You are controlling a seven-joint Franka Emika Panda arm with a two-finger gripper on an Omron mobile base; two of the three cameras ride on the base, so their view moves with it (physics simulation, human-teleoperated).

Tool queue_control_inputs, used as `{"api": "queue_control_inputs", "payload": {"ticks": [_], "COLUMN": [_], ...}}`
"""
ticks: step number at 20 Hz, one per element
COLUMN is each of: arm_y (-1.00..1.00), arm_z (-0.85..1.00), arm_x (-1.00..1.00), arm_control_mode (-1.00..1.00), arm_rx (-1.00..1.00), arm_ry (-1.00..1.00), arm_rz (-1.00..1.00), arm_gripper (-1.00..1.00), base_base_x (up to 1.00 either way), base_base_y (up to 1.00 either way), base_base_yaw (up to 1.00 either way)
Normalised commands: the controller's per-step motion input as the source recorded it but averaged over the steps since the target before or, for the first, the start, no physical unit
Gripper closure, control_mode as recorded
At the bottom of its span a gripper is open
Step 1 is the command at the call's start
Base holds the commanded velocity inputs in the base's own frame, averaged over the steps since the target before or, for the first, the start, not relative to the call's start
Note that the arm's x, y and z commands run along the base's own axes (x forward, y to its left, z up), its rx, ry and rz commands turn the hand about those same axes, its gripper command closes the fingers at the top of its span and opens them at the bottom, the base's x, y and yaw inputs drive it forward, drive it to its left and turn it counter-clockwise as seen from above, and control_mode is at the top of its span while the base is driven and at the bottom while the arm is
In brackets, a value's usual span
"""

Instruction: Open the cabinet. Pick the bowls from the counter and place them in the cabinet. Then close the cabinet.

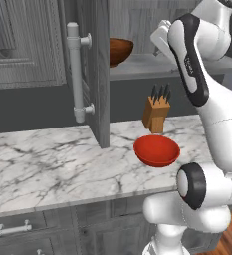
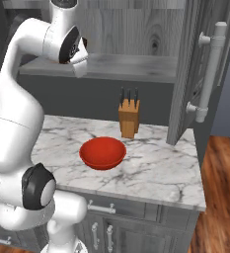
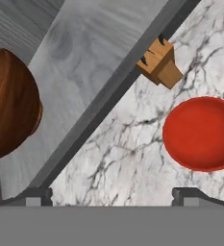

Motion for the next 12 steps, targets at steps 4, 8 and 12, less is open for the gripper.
{"api": "queue_control_inputs", "payload": {"ticks": [4, 8, 12], "arm_y": [-0.48, -0.39, -0.32], "arm_z": [-0.39, -0.45, -0.54], "arm_x": [-0.97, -0.72, -0.55], "arm_control_mode": [-1.0, -1.0, -1.0], "arm_rx": [0.0, 0.0, 0.0], "arm_ry": [0.02, 0.01, 0.0], "arm_rz": [0.0, 0.0, 0.0], "arm_gripper": [-1.0, -1.0, -1.0], "base_base_x": [0.0, 0.0, 0.0], "base_base_y": [0.0, 0.0, 0.0], "base_base_yaw": [0.0, 0.0, 0.0]}}
